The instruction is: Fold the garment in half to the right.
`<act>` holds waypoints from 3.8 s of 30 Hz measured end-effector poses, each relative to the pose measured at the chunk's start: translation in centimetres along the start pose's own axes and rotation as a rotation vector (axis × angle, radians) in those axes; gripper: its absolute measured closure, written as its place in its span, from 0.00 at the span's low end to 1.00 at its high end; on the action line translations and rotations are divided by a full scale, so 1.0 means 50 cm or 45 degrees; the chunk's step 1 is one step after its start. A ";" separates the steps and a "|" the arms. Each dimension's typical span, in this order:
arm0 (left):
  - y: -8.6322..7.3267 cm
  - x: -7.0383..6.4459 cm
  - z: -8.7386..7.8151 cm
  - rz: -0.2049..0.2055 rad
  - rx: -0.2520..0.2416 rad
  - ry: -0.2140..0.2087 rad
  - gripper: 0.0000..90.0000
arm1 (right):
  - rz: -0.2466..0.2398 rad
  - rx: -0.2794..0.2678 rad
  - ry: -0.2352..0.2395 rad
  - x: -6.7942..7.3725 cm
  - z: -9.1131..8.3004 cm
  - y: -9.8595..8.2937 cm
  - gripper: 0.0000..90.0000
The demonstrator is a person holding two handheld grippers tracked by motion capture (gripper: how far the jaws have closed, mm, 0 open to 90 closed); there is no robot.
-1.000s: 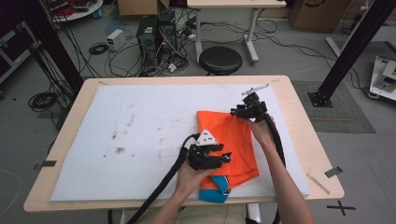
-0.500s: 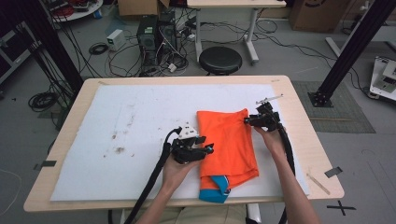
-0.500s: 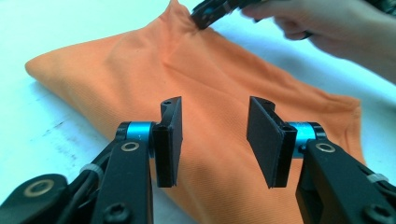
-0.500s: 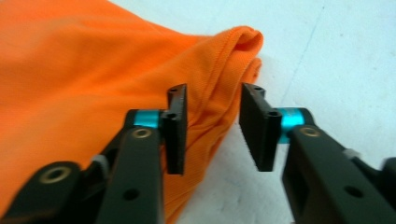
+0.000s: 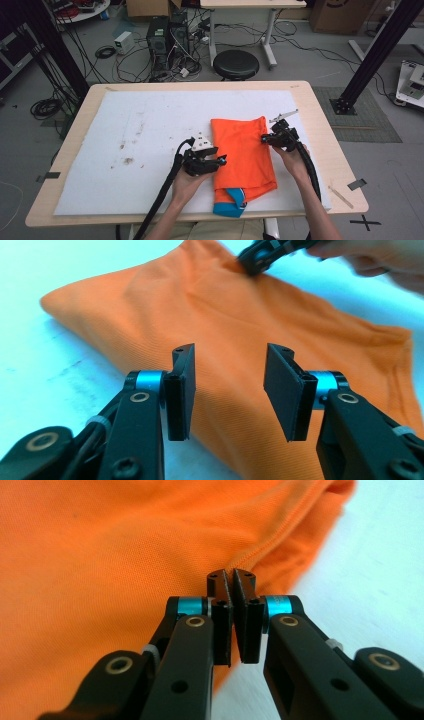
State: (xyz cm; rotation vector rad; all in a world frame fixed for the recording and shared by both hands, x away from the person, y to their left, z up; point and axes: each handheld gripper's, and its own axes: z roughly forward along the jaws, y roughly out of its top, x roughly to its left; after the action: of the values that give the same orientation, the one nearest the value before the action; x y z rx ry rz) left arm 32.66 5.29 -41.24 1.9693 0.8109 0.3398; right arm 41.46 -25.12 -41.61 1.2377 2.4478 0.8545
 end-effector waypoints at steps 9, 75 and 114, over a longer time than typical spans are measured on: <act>0.007 0.026 -0.001 -0.002 -0.028 0.066 0.67 | 0.037 -0.024 -0.052 -0.009 -0.021 -0.015 0.76; -0.061 -0.022 -0.013 0.192 0.142 -0.151 0.65 | -0.020 -0.137 0.131 0.127 -0.091 -0.191 0.76; 0.012 0.058 0.002 0.085 0.047 0.032 0.75 | 0.167 -0.161 -0.275 -0.003 0.008 0.030 0.68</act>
State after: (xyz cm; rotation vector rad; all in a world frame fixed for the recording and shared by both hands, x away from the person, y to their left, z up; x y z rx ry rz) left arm 35.12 6.96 -41.06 2.0333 0.7737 0.3923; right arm 42.71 -24.41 -40.99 1.3778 2.1312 0.8465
